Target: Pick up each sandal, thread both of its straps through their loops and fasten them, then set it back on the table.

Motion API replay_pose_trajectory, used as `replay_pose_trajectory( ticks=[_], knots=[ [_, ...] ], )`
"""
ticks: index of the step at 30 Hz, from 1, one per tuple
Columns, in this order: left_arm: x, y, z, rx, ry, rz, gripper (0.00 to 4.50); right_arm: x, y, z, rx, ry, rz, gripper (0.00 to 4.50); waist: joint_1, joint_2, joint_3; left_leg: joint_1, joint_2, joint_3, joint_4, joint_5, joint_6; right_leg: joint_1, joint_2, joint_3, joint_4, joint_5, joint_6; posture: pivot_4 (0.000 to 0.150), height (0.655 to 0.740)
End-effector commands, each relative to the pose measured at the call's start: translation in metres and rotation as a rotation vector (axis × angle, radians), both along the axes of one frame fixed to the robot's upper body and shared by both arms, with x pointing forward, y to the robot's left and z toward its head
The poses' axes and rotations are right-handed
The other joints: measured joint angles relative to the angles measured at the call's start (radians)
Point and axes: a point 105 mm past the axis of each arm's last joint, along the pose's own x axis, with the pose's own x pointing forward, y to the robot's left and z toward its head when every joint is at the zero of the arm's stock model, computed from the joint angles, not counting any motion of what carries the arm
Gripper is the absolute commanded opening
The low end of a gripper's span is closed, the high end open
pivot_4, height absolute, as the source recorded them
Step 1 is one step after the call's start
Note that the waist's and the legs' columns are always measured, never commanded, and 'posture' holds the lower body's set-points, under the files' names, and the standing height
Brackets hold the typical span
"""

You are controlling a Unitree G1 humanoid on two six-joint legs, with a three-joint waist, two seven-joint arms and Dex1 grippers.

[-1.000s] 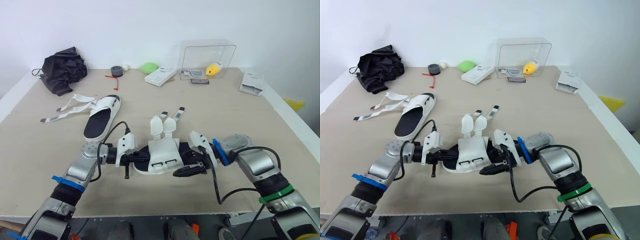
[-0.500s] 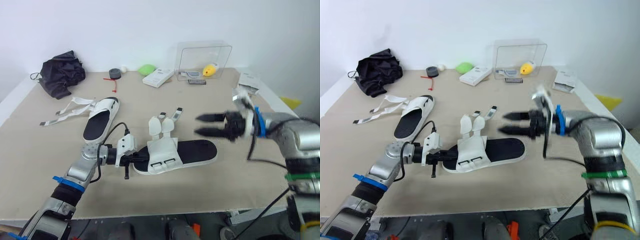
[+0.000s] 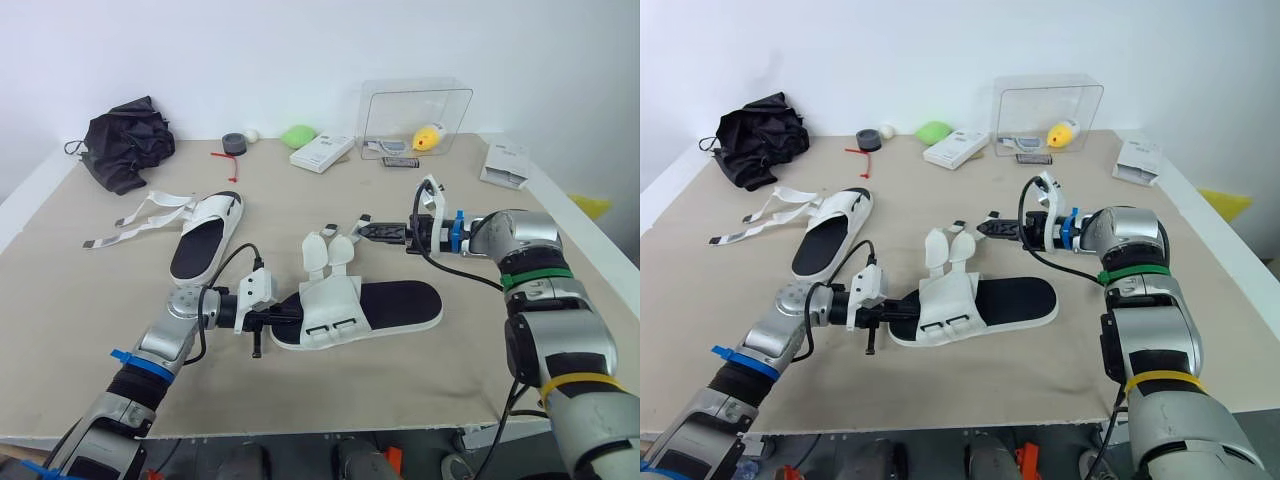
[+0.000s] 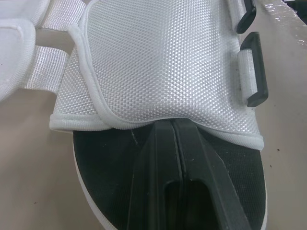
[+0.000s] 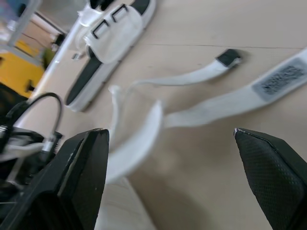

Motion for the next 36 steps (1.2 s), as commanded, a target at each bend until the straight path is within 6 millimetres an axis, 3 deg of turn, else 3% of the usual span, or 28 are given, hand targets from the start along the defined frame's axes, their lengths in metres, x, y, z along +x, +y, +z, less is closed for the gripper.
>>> replay_pose_trajectory(
  ticks=[1, 8, 20, 36],
  knots=[
    [-0.015, 0.025, -0.064, 0.203, 0.188, 0.090, 0.00, 0.001, 0.008, 0.008, 0.059, 0.010, 0.020, 4.46, -0.001, 0.000, 0.000, 0.000, 0.000, 0.000, 0.000, 0.000, 0.000, 0.000, 0.000, 0.000, 0.000, 0.000, 0.000, 0.150, 0.7400],
    [-0.016, 0.027, -0.064, 0.203, 0.186, 0.100, 0.00, -0.003, 0.023, -0.002, 0.115, 0.083, 0.046, 4.46, -0.004, 0.000, 0.000, 0.000, 0.000, 0.000, 0.000, 0.000, 0.000, -0.003, 0.002, 0.001, 0.000, 0.000, 0.000, 0.150, 0.7400],
    [-0.014, 0.027, -0.063, 0.193, 0.189, 0.111, 0.00, 0.016, 0.046, -0.003, 0.221, 0.048, -0.071, 4.46, -0.005, 0.000, 0.000, 0.000, 0.000, 0.000, 0.000, 0.000, 0.000, -0.004, 0.002, 0.002, 0.000, 0.000, 0.000, 0.150, 0.7400],
    [-0.018, 0.030, -0.062, 0.187, 0.198, 0.125, 0.00, 0.037, 0.047, 0.008, 0.235, -0.056, -0.207, 4.46, -0.015, 0.000, 0.000, 0.000, 0.000, 0.000, -0.001, 0.000, 0.001, -0.004, 0.001, 0.002, 0.000, 0.000, 0.000, 0.150, 0.7400]
  ],
)
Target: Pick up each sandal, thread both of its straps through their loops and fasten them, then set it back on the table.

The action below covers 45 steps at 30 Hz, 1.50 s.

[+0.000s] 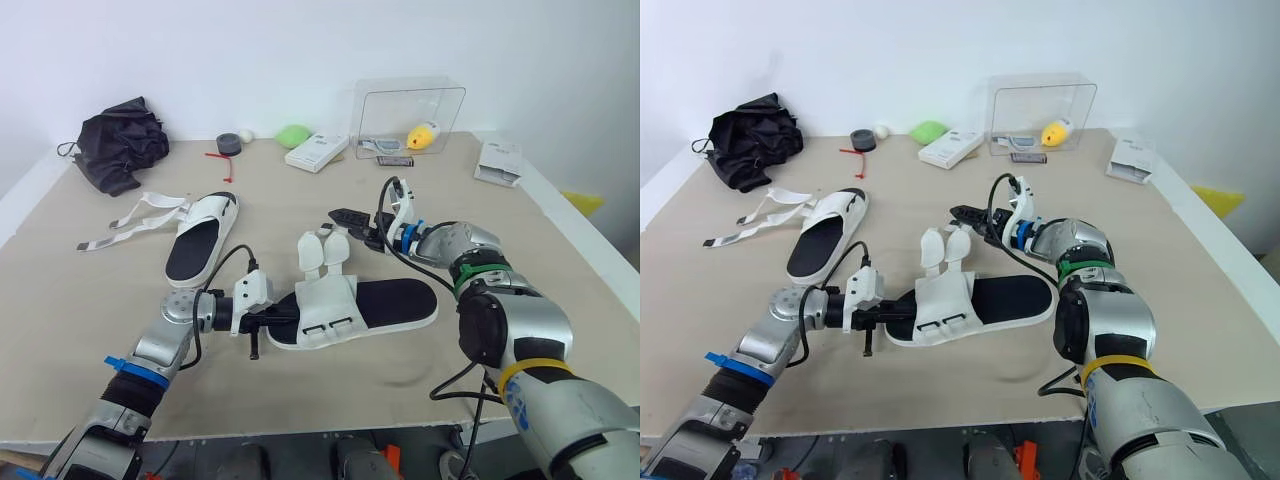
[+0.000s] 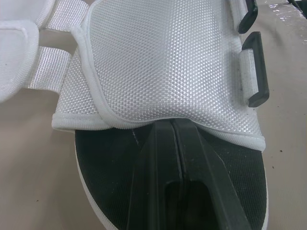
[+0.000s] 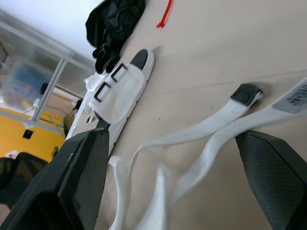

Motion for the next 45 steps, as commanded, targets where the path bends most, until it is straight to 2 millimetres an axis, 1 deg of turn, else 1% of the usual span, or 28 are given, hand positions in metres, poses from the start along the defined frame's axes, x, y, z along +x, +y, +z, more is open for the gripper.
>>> replay_pose_trajectory(
  ticks=[1, 6, 11, 14, 15, 17, 20, 21, 22, 25, 28, 30, 32, 34, 35, 37, 39, 42, 44, 45],
  knots=[
    [-0.015, 0.025, -0.063, 0.186, 0.217, 0.095, 0.00, 0.006, 0.006, 0.020, 0.009, -0.062, -0.004, 4.46, -0.002, 0.000, 0.000, 0.000, 0.000, 0.000, -0.001, 0.000, 0.000, 0.000, 0.000, 0.000, 0.000, 0.000, 0.000, 0.150, 0.7400],
    [-0.016, 0.024, -0.062, 0.183, 0.218, 0.097, 0.00, 0.003, 0.013, 0.011, -0.017, -0.037, 0.020, 4.46, -0.003, 0.000, 0.000, 0.000, 0.000, 0.000, -0.003, 0.000, 0.000, 0.001, 0.000, 0.000, 0.000, 0.000, 0.000, 0.150, 0.7400],
    [-0.017, 0.023, -0.063, 0.185, 0.221, 0.097, 0.00, 0.000, 0.011, -0.012, -0.125, 0.026, 0.010, 4.46, -0.004, 0.000, 0.000, 0.000, 0.000, 0.000, -0.004, 0.000, 0.000, 0.000, 0.000, 0.000, 0.000, 0.000, 0.000, 0.150, 0.7400],
    [-0.017, 0.023, -0.063, 0.183, 0.224, 0.098, 0.00, 0.001, 0.007, -0.018, -0.152, 0.040, -0.008, 3.70, -0.005, 0.000, 0.000, 0.000, -0.001, 0.000, -0.004, 0.000, 0.000, 0.000, -0.001, 0.000, -0.001, 0.000, 0.000, 0.150, 0.7400],
    [-0.017, 0.022, -0.063, 0.182, 0.225, 0.098, 0.00, 0.001, 0.007, -0.018, -0.151, 0.038, -0.015, 3.32, -0.005, 0.000, 0.000, 0.000, -0.001, 0.000, -0.004, 0.000, 0.000, 0.000, -0.001, 0.000, -0.001, 0.000, 0.000, 0.150, 0.7400],
    [-0.019, 0.021, -0.064, 0.180, 0.227, 0.096, 0.00, 0.003, 0.006, -0.014, -0.134, 0.028, -0.024, 2.30, -0.006, 0.000, 0.000, 0.000, -0.001, 0.000, -0.004, 0.000, 0.000, 0.000, -0.001, 0.000, -0.001, 0.000, 0.000, 0.150, 0.7400],
    [-0.020, 0.021, -0.065, 0.180, 0.231, 0.094, 0.00, 0.004, 0.008, -0.009, -0.115, 0.012, -0.023, 0.90, -0.006, 0.000, 0.000, 0.000, -0.001, 0.000, -0.004, 0.000, 0.000, -0.001, -0.001, 0.000, -0.001, 0.000, 0.000, 0.150, 0.7400],
    [-0.021, 0.021, -0.065, 0.179, 0.231, 0.094, 0.00, 0.004, 0.008, -0.008, -0.114, 0.010, -0.023, 0.30, -0.007, 0.000, 0.000, 0.000, -0.001, 0.000, -0.004, 0.000, 0.000, -0.001, -0.001, 0.000, -0.001, 0.000, 0.000, 0.150, 0.7400],
    [-0.021, 0.020, -0.065, 0.179, 0.232, 0.093, 0.00, 0.005, 0.008, -0.006, -0.108, 0.001, -0.023, 0.13, -0.007, 0.000, 0.000, 0.000, -0.001, 0.000, -0.005, 0.000, 0.000, -0.001, -0.001, 0.000, -0.001, 0.000, 0.000, 0.150, 0.7400],
    [-0.022, 0.020, -0.066, 0.177, 0.234, 0.092, 0.00, 0.006, 0.010, -0.002, -0.104, -0.022, -0.016, 0.13, -0.007, 0.000, 0.000, 0.000, -0.001, 0.000, -0.006, 0.000, 0.000, 0.000, -0.001, 0.000, -0.002, 0.000, 0.000, 0.150, 0.7400],
    [-0.022, 0.019, -0.065, 0.173, 0.236, 0.092, 0.00, 0.006, 0.014, 0.006, -0.083, -0.073, 0.008, 0.13, -0.007, 0.000, 0.000, 0.000, -0.002, 0.000, -0.007, 0.000, 0.000, 0.000, -0.002, 0.000, -0.002, 0.000, 0.000, 0.150, 0.7400],
    [-0.022, 0.019, -0.065, 0.172, 0.237, 0.092, 0.00, 0.009, 0.014, 0.012, -0.136, -0.177, 0.024, 0.13, -0.007, 0.000, 0.000, 0.000, -0.003, 0.000, -0.007, 0.000, 0.000, 0.000, -0.002, 0.000, -0.002, 0.000, 0.000, 0.150, 0.7400],
    [-0.022, 0.019, -0.066, 0.171, 0.238, 0.093, 0.00, 0.010, 0.015, 0.024, -0.171, -0.308, 0.050, 0.13, -0.007, 0.000, 0.000, 0.000, -0.003, 0.000, -0.007, 0.000, 0.000, 0.000, -0.002, 0.000, -0.002, 0.000, 0.000, 0.150, 0.7400],
    [-0.022, 0.019, -0.066, 0.171, 0.239, 0.093, 0.00, 0.004, 0.019, 0.034, -0.216, -0.447, 0.130, 0.13, -0.007, 0.000, 0.000, 0.000, -0.003, 0.000, -0.008, 0.000, 0.000, 0.000, -0.002, 0.000, -0.003, -0.001, 0.001, 0.150, 0.7400],
    [-0.022, 0.019, -0.066, 0.171, 0.239, 0.093, 0.00, 0.000, 0.021, 0.036, -0.239, -0.495, 0.172, 0.13, -0.007, 0.000, 0.000, 0.000, -0.003, -0.001, -0.008, 0.000, 0.000, 0.000, -0.002, 0.000, -0.003, -0.001, 0.001, 0.150, 0.7400],
    [-0.022, 0.019, -0.066, 0.171, 0.239, 0.094, 0.00, -0.014, 0.026, 0.040, -0.259, -0.611, 0.280, 0.13, -0.008, 0.000, 0.000, 0.000, -0.004, -0.001, -0.008, 0.000, 0.000, 0.000, -0.002, 0.000, -0.003, -0.001, 0.001, 0.150, 0.7400],
    [-0.022, 0.019, -0.066, 0.172, 0.240, 0.093, 0.00, -0.037, 0.029, 0.043, -0.326, -0.789, 0.370, 0.13, -0.007, -0.001, -0.001, 0.000, -0.004, -0.002, -0.009, 0.000, 0.000, 0.001, -0.003, 0.000, -0.004, -0.001, 0.001, 0.150, 0.7400],
    [-0.022, 0.019, -0.066, 0.173, 0.239, 0.090, 0.00, -0.066, 0.032, 0.049, -0.439, -1.028, 0.414, 0.13, -0.005, -0.001, -0.001, 0.000, -0.004, -0.002, -0.011, 0.000, 0.000, 0.002, -0.003, 0.000, -0.006, -0.002, 0.002, 0.150, 0.7400],
    [-0.021, 0.020, -0.065, 0.175, 0.238, 0.087, 0.00, -0.085, 0.035, 0.056, -0.519, -1.207, 0.425, 0.13, -0.005, -0.001, -0.001, -0.001, -0.005, -0.002, -0.012, 0.000, 0.000, 0.002, -0.004, -0.001, -0.006, -0.002, 0.003, 0.150, 0.7400],
    [-0.020, 0.020, -0.065, 0.177, 0.237, 0.085, 0.00, -0.097, 0.037, 0.061, -0.573, -1.325, 0.428, 0.13, -0.004, 0.000, 0.000, -0.001, -0.005, -0.002, -0.012, 0.000, 0.000, 0.003, -0.004, 0.000, -0.006, -0.002, 0.003, 0.150, 0.7400]
  ],
)
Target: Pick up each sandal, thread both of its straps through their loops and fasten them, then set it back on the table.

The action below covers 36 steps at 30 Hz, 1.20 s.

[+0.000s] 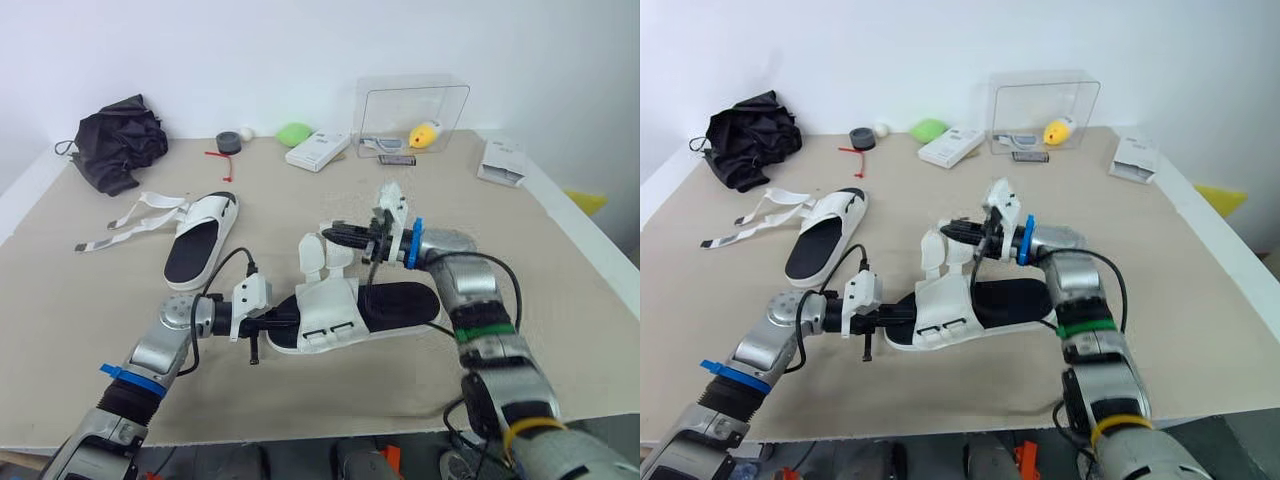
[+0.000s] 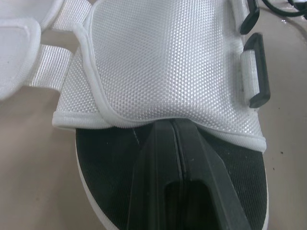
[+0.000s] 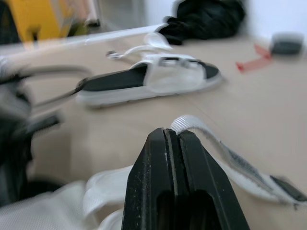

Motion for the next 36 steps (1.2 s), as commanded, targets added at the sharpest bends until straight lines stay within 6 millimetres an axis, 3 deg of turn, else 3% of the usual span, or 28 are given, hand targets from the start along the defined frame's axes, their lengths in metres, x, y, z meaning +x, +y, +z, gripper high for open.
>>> replay_pose_trajectory(
  ticks=[1, 5, 7, 13, 17, 22, 26, 30, 34, 36],
  knots=[
    [-0.014, 0.021, -0.066, 0.188, 0.235, 0.078, 0.00, -0.035, 0.013, 0.041, -0.087, -0.446, 0.075, 0.13, 0.001, 0.000, 0.000, -0.001, -0.001, 0.000, 0.000, 0.000, 0.000, 0.000, -0.001, 0.000, 0.000, 0.000, 0.000, 0.150, 0.7400],
    [-0.012, 0.021, -0.065, 0.191, 0.233, 0.075, 0.00, -0.073, 0.015, 0.048, -0.184, -0.904, 0.138, 0.13, 0.000, -0.002, 0.001, 0.001, -0.001, -0.001, -0.002, 0.000, 0.000, -0.002, -0.003, -0.003, -0.006, 0.000, 0.000, 0.150, 0.7400],
    [-0.012, 0.021, -0.066, 0.192, 0.233, 0.073, 0.00, -0.095, 0.011, 0.034, -0.250, -1.109, 0.221, 0.13, 0.004, -0.006, 0.001, 0.002, -0.001, -0.001, -0.002, 0.000, 0.000, 0.000, -0.007, -0.004, -0.010, 0.000, 0.000, 0.150, 0.7400],
    [-0.012, 0.017, -0.067, 0.191, 0.237, 0.056, 0.00, -0.128, -0.007, -0.005, -0.245, -1.336, 0.344, 0.13, 0.013, -0.011, 0.004, 0.002, -0.006, 0.002, -0.002, 0.000, 0.000, 0.001, -0.018, -0.005, -0.012, -0.002, 0.002, 0.150, 0.7400],
    [-0.011, 0.016, -0.067, 0.194, 0.236, 0.043, 0.00, -0.128, -0.019, -0.016, -0.242, -1.394, 0.311, 0.13, 0.018, -0.012, 0.005, 0.002, -0.007, 0.002, -0.002, 0.000, 0.000, 0.001, -0.021, -0.005, -0.012, -0.001, 0.002, 0.150, 0.7400],
    [-0.008, 0.013, -0.066, 0.195, 0.233, 0.032, 0.00, -0.114, -0.030, -0.007, -0.250, -1.506, 0.214, 0.13, 0.020, -0.015, 0.005, 0.003, -0.007, 0.001, -0.002, 0.000, 0.000, 0.004, -0.022, -0.007, -0.012, -0.001, 0.002, 0.150, 0.7400],
    [-0.008, 0.011, -0.066, 0.194, 0.229, 0.021, 0.00, -0.098, -0.037, -0.011, -0.343, -1.471, 0.178, 0.13, 0.020, -0.016, 0.006, 0.007, -0.007, 0.001, -0.002, 0.000, 0.001, 0.009, -0.023, -0.007, -0.012, -0.001, 0.002, 0.150, 0.7400],
    [-0.006, 0.010, -0.065, 0.195, 0.228, 0.017, 0.00, -0.100, -0.036, -0.010, -0.356, -1.540, 0.186, 0.13, 0.020, -0.017, 0.005, 0.008, -0.007, 0.001, -0.002, 0.000, 0.001, 0.010, -0.024, -0.008, -0.012, -0.001, 0.002, 0.150, 0.7400],
    [-0.005, 0.010, -0.065, 0.195, 0.229, 0.015, 0.00, -0.087, -0.041, -0.032, -0.481, -1.429, 0.170, 0.13, 0.020, -0.018, 0.004, 0.008, -0.008, 0.001, -0.002, 0.000, 0.001, 0.010, -0.024, -0.008, -0.012, -0.001, 0.002, 0.150, 0.7400],
    [-0.006, 0.009, -0.065, 0.194, 0.230, 0.011, 0.00, -0.088, -0.048, -0.056, -0.539, -1.310, 0.218, 0.13, 0.021, -0.018, 0.003, 0.008, -0.008, 0.001, -0.002, 0.000, 0.001, 0.010, -0.026, -0.010, -0.012, -0.001, 0.002, 0.150, 0.7400]
  ],
)
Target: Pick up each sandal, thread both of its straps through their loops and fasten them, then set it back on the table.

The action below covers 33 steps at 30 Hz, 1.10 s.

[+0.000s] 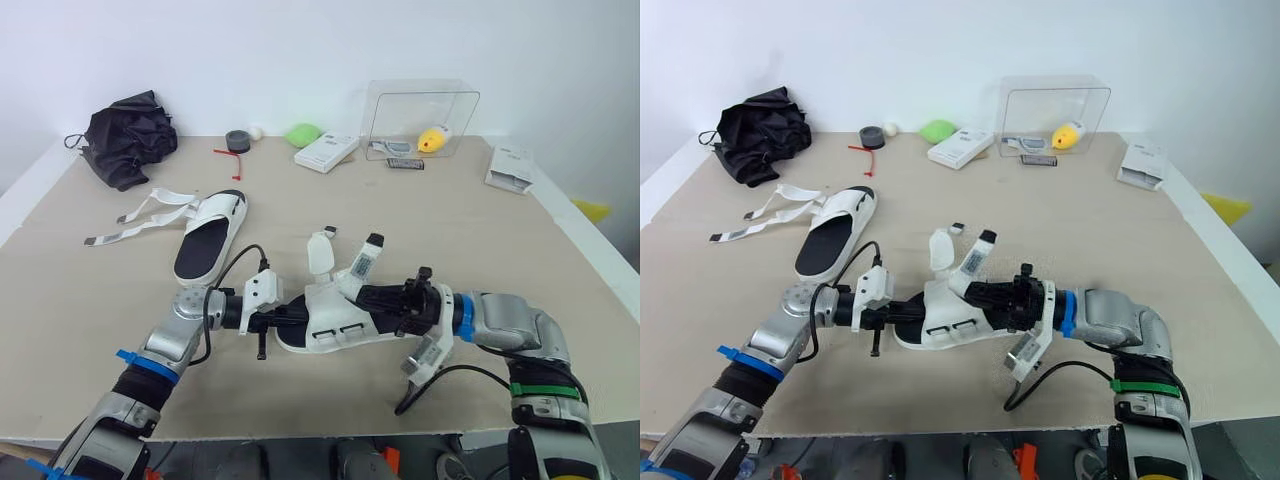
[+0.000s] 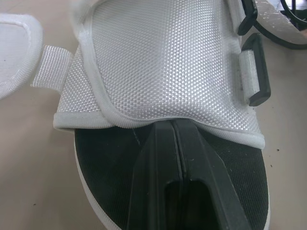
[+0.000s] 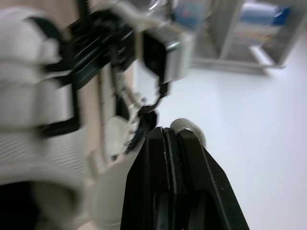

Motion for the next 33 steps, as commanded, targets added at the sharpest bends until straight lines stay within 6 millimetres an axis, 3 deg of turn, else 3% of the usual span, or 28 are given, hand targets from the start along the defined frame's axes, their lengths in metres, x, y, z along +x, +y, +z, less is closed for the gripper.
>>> replay_pose_trajectory(
  ticks=[1, 3, 5, 17, 20, 23, 25, 33],
  knots=[
    [-0.013, 0.023, -0.065, 0.200, 0.200, 0.072, 0.00, -0.013, -0.013, -0.041, -0.128, 0.188, -0.013, 0.13, 0.002, -0.002, -0.001, 0.000, 0.000, 0.000, 0.000, 0.000, 0.000, 0.000, -0.001, -0.001, 0.000, 0.000, 0.000, 0.150, 0.7400],
    [-0.012, 0.024, -0.064, 0.200, 0.199, 0.073, 0.00, -0.041, -0.015, -0.053, -0.164, 0.256, 0.091, 0.13, 0.003, -0.003, -0.003, 0.000, -0.001, 0.000, 0.000, 0.000, 0.000, 0.001, -0.003, -0.003, 0.000, 0.000, 0.000, 0.150, 0.7400],
    [-0.012, 0.024, -0.064, 0.199, 0.199, 0.075, 0.00, -0.053, -0.017, -0.057, -0.216, 0.273, 0.137, 0.13, 0.001, -0.002, -0.005, 0.000, -0.001, 0.001, -0.001, -0.001, 0.002, 0.002, -0.004, -0.003, 0.000, -0.002, -0.001, 0.150, 0.7400],
    [-0.012, 0.023, -0.065, 0.199, 0.204, 0.072, 0.00, -0.032, -0.024, -0.051, -0.181, 0.313, 0.020, 0.13, -0.001, -0.001, -0.009, 0.002, 0.000, 0.000, -0.001, -0.006, 0.008, 0.008, -0.001, -0.006, 0.000, -0.005, -0.001, 0.150, 0.7400],
    [-0.011, 0.022, -0.064, 0.199, 0.204, 0.071, 0.00, -0.021, -0.025, -0.048, -0.187, 0.335, -0.017, 1.04, -0.001, -0.001, -0.008, 0.003, 0.000, 0.000, -0.001, -0.006, 0.008, 0.009, -0.001, -0.005, 0.000, -0.005, -0.001, 0.150, 0.7400],
    [-0.012, 0.022, -0.065, 0.200, 0.207, 0.069, 0.00, -0.008, -0.030, -0.046, -0.239, 0.335, -0.055, 2.56, -0.001, -0.002, -0.008, 0.005, 0.000, 0.000, 0.000, -0.005, 0.008, 0.009, -0.001, -0.004, 0.000, -0.005, -0.001, 0.150, 0.7400],
    [-0.013, 0.022, -0.065, 0.201, 0.209, 0.069, 0.00, 0.000, -0.034, -0.039, -0.248, 0.329, -0.075, 3.31, -0.001, -0.004, -0.006, 0.008, 0.000, 0.000, 0.000, -0.005, 0.008, 0.009, -0.002, -0.004, -0.001, -0.005, -0.001, 0.150, 0.7400],
    [-0.015, 0.020, -0.067, 0.191, 0.220, 0.078, 0.00, 0.016, -0.067, -0.015, -0.287, 0.451, -0.217, 3.31, 0.000, -0.005, -0.005, 0.011, 0.000, 0.001, -0.001, -0.006, 0.008, 0.017, -0.004, -0.004, -0.001, -0.007, 0.000, 0.150, 0.7400]
  ],
)
